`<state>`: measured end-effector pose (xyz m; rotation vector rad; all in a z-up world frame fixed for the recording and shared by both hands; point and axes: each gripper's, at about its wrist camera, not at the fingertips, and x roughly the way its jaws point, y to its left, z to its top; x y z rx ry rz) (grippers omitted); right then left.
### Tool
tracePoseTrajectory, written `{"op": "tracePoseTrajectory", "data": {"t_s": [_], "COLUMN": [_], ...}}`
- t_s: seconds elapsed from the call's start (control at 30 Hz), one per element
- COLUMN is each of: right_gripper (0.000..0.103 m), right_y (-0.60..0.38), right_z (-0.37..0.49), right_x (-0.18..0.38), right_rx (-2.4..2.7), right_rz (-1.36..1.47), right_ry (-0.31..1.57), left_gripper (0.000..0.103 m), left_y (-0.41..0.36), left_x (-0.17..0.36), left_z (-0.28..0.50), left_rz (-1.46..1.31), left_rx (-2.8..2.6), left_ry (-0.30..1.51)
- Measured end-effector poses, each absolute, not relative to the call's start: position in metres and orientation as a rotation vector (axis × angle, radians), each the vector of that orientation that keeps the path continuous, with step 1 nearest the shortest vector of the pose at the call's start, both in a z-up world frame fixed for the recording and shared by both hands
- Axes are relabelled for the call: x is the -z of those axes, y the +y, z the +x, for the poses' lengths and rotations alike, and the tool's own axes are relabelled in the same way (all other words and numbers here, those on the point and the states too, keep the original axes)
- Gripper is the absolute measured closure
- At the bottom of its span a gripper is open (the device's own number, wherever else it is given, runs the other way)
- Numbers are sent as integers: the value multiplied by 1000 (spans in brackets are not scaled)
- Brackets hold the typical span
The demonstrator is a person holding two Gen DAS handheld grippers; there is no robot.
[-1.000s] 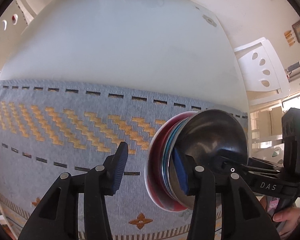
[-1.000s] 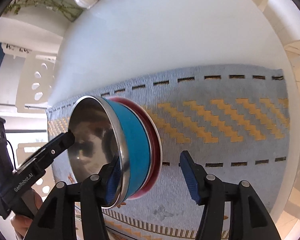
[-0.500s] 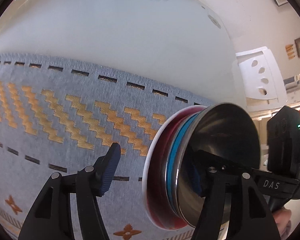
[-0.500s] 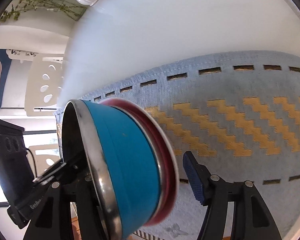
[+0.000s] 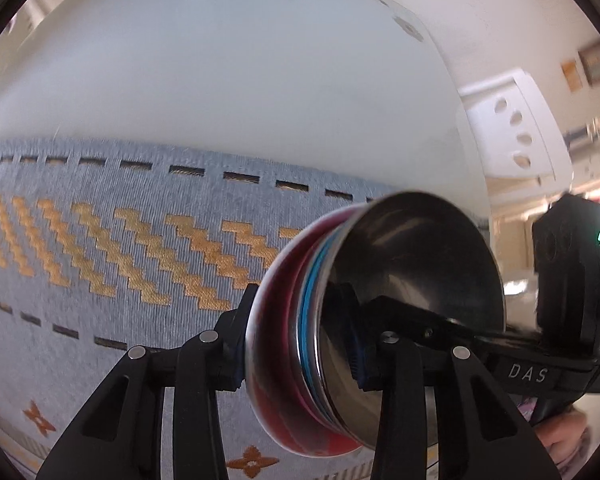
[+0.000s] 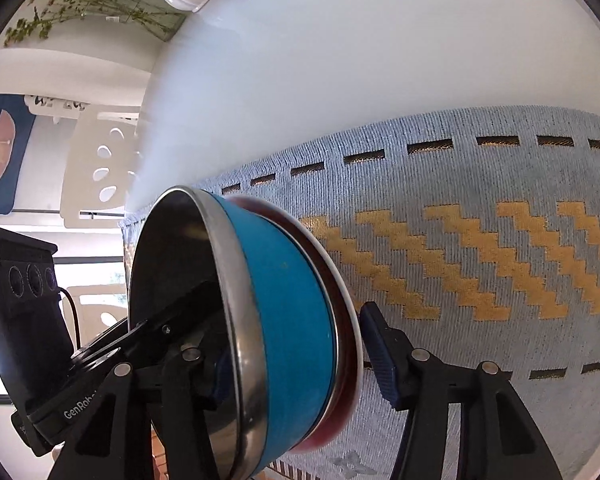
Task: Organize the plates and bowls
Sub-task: 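Carry the nested bowl stack with both grippers over the runner to the plates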
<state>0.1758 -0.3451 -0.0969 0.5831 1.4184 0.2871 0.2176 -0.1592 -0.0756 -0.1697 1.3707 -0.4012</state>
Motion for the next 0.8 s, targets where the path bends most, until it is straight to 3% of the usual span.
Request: {"op": "tracePoseTrajectory", "data": {"t_s": [0.8], "right_gripper": [49], "right_y": [-304], "right_z": [161], "right_x": [70], "right_rx": [-353], "right_rz": [479], "right_ry": [1404], "left_gripper": [68], "left_y": [-128], "left_x": [42], "left_z": [184], "left_rz": [-92], "left_rx": [397], "left_ry": [1321]}}
